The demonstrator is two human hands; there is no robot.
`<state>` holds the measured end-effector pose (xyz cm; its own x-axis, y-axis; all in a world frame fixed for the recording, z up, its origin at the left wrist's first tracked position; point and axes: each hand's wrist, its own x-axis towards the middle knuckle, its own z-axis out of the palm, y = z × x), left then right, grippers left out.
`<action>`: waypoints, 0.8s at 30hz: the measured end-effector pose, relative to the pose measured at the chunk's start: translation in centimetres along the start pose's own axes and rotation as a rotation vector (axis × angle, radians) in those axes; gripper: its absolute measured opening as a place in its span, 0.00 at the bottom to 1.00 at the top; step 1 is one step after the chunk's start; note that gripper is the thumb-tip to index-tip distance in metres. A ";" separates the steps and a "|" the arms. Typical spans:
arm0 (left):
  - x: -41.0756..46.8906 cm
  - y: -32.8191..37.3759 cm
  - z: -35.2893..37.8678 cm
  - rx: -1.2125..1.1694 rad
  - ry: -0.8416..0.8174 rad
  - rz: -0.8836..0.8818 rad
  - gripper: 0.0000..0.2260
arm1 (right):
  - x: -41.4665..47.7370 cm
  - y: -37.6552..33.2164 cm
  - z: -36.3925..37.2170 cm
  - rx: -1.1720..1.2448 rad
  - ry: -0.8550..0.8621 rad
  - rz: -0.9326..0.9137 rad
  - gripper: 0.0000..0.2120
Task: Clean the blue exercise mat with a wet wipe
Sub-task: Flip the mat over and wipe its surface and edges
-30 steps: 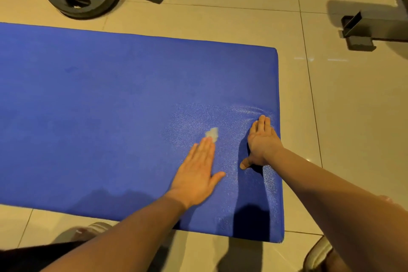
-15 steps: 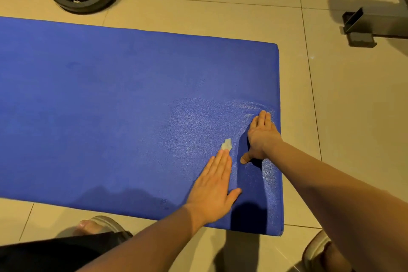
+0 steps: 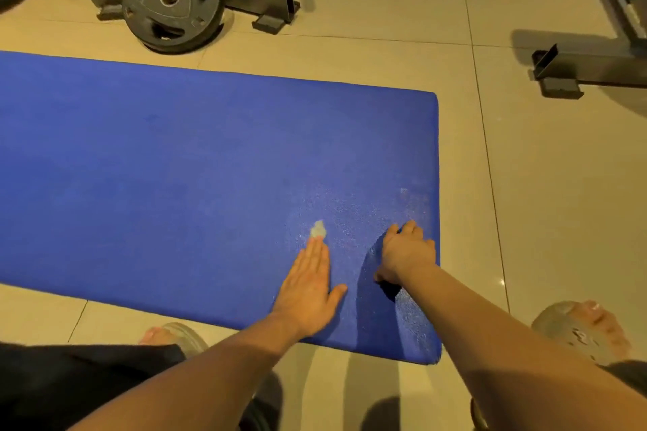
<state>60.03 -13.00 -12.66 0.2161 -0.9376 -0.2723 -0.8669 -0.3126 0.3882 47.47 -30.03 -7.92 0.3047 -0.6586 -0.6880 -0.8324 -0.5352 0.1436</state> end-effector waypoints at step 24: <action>-2.7 0.7 1.2 0.037 -0.073 0.182 0.46 | -2.5 -0.9 3.3 -0.286 -0.006 -0.049 0.73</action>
<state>58.34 -10.46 -12.67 0.0225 -0.9641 -0.2645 -0.9049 -0.1321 0.4046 45.93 -26.13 -8.70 0.3379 -0.6259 -0.7029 -0.6522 -0.6941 0.3046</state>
